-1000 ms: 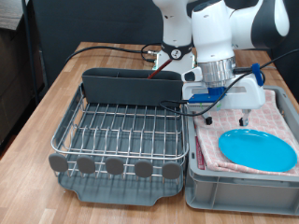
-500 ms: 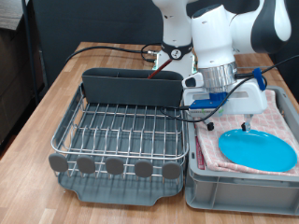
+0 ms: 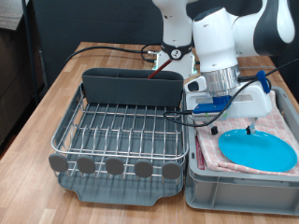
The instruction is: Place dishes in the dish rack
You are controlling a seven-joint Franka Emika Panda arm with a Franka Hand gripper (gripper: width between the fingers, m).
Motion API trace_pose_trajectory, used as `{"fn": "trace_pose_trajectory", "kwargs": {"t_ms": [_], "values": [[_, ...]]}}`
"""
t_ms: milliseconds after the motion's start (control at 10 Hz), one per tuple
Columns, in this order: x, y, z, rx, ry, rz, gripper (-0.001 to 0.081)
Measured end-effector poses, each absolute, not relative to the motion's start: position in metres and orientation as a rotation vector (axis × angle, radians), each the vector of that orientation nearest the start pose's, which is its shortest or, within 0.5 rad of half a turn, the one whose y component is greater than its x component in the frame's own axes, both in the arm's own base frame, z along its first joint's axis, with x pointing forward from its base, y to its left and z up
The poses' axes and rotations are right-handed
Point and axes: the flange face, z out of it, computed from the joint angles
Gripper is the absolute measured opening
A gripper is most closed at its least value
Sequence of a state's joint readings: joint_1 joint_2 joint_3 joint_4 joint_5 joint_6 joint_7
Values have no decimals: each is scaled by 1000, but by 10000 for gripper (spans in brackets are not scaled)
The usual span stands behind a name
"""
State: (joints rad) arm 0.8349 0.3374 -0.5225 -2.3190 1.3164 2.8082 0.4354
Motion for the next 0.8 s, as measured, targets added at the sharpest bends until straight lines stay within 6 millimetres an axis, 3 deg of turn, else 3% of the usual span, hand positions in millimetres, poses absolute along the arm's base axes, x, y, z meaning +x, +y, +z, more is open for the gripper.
{"fn": "trace_pose_trajectory", "kwargs": {"t_ms": [500, 600, 700, 800], "values": [[507, 109, 223, -2136, 1616, -119, 783], [507, 109, 223, -2134, 1616, -120, 606], [507, 109, 223, -2132, 1616, -120, 606], [507, 109, 223, -2130, 1616, -120, 448]]}}
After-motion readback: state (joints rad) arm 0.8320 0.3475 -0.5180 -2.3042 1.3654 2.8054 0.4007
